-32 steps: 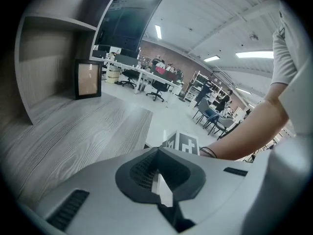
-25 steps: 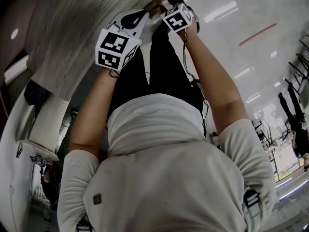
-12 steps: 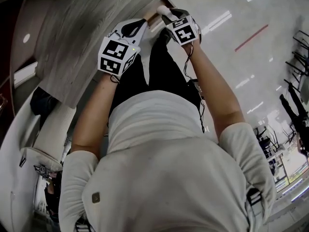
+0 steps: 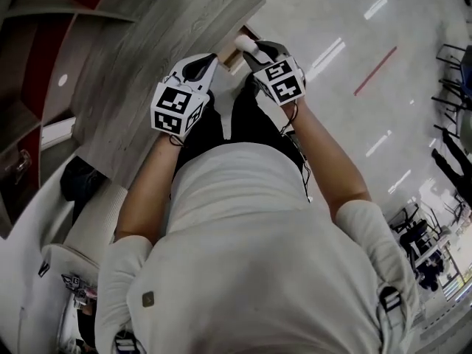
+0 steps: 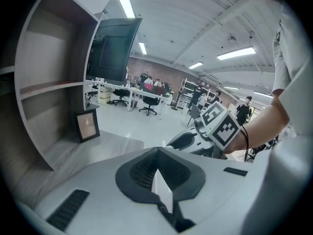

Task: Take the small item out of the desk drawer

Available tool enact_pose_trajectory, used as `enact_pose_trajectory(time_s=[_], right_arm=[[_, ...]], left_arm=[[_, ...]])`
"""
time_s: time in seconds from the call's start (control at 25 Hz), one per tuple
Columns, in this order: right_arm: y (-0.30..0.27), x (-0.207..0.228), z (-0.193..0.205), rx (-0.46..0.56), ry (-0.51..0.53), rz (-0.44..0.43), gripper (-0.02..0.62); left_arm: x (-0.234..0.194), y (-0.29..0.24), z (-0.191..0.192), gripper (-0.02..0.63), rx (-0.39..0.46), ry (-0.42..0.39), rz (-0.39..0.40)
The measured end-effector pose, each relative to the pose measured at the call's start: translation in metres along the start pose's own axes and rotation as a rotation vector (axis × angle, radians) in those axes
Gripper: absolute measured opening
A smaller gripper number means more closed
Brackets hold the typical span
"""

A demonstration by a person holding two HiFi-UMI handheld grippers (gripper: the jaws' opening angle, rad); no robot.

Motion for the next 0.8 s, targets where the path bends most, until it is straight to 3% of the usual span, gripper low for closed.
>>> enact_pose_trajectory(time_s=[0.8], right_arm=[[0.136, -0.058, -0.126, 0.349, -0.006, 0.134, 0.16]], left_arm=[[0.027, 0.116, -0.103, 0.015, 0.244, -0.167, 0.112]])
Point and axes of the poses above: the fingertips, and each gripper's own axes: y backward along the fingers, x to its right, z out of its underside, the point moved 1 cm from there along y, backward along the fingers, and after that the axes turned 6 degrees about y, right-handed, at the moved point
